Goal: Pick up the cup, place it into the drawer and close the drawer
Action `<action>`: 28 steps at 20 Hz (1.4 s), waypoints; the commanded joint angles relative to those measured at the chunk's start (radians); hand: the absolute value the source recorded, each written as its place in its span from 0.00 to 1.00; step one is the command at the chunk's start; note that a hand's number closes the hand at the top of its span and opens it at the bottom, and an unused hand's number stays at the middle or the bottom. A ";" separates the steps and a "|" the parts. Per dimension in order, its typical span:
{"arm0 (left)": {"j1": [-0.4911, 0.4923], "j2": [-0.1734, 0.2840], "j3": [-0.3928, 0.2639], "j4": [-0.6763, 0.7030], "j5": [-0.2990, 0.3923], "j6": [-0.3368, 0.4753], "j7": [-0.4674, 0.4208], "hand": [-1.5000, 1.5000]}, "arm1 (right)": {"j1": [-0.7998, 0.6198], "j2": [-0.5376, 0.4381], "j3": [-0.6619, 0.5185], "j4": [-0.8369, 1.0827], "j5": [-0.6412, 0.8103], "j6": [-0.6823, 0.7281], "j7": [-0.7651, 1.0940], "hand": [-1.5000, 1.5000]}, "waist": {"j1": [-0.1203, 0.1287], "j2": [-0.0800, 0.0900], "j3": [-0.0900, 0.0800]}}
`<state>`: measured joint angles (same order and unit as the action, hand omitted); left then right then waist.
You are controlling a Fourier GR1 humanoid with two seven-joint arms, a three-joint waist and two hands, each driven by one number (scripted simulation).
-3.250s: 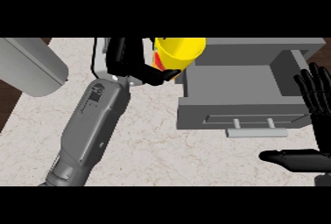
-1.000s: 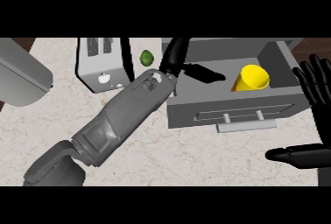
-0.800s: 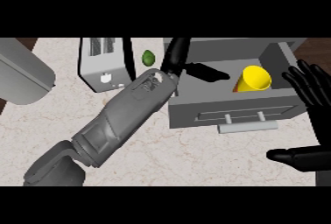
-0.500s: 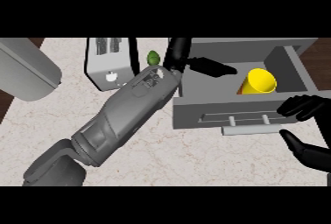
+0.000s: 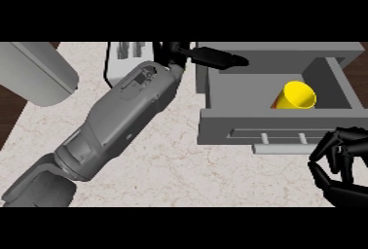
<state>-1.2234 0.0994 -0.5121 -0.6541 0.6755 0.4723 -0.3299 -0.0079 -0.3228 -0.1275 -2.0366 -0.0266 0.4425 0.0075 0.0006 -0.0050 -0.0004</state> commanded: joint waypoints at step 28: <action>0.729 0.448 0.188 -0.704 0.015 -0.200 0.052 0.00 | -0.464 0.127 0.338 1.028 0.952 -0.519 -0.251 1.00 | 0.036 0.010 0.001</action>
<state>-0.5853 0.5160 -0.3480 -1.3008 0.7029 0.3000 -0.2558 -0.3662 -0.2377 0.2314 -1.2206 0.8834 0.0017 -0.1984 0.0436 0.0030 0.0008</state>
